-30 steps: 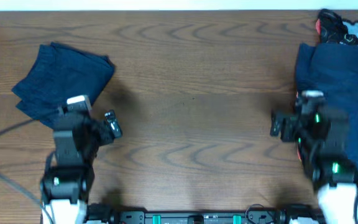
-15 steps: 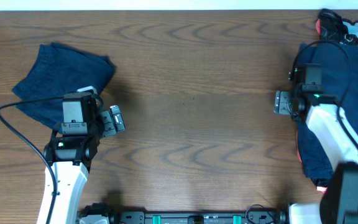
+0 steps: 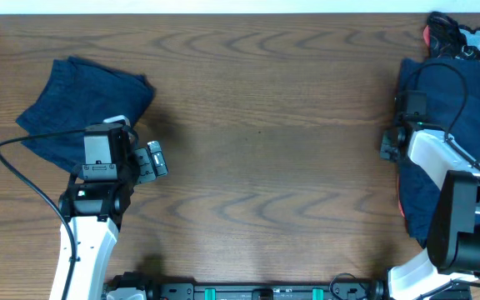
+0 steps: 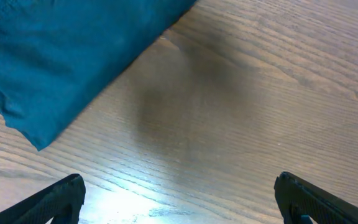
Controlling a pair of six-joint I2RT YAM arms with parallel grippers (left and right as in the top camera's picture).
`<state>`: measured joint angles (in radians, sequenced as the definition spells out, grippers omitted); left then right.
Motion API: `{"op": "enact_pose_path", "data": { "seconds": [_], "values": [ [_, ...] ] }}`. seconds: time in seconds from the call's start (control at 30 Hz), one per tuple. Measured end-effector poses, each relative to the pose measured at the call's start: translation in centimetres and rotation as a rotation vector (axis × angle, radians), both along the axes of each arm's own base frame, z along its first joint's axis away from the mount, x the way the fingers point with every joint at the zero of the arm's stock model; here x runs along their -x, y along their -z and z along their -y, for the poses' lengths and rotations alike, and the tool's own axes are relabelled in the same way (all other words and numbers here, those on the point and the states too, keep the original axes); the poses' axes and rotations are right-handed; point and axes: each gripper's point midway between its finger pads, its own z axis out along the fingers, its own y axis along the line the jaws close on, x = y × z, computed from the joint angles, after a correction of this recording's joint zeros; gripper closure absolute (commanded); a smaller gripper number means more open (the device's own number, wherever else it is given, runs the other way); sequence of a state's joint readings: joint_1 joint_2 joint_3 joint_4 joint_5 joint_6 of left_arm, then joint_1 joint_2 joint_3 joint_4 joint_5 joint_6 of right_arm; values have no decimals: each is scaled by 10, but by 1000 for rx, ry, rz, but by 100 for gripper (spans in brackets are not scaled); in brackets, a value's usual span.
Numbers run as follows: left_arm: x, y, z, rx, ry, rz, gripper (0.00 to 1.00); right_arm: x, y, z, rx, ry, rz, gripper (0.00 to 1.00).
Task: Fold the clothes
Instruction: 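Reach the right gripper into the right pile and grasp the navy pants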
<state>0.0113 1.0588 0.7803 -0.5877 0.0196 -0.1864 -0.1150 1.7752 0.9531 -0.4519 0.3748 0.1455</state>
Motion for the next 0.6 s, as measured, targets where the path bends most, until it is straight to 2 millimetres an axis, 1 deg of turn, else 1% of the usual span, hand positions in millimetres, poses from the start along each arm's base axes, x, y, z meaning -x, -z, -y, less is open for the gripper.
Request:
{"op": "enact_pose_path", "data": {
  "seconds": [0.13,0.2,0.3,0.4,0.47,0.53,0.6],
  "values": [
    [0,0,0,0,0,0,2,1,-2,1,1,11,1,99],
    [0,0,0,0,0,0,2,1,-6,1,0,10,-5,99],
    [0,0,0,0,0,0,2,-3,-22,2,3,7,12,99],
    [0,0,0,0,0,0,2,-11,-48,3,14,-8,72,99],
    [0,0,0,0,0,0,2,-15,-60,4,19,-19,98,99],
    [0,0,0,0,0,0,2,-15,-63,3,19,-27,98,89],
    [0,0,0,0,0,0,2,-13,-60,1,9,-43,82,89]
  ]
}}
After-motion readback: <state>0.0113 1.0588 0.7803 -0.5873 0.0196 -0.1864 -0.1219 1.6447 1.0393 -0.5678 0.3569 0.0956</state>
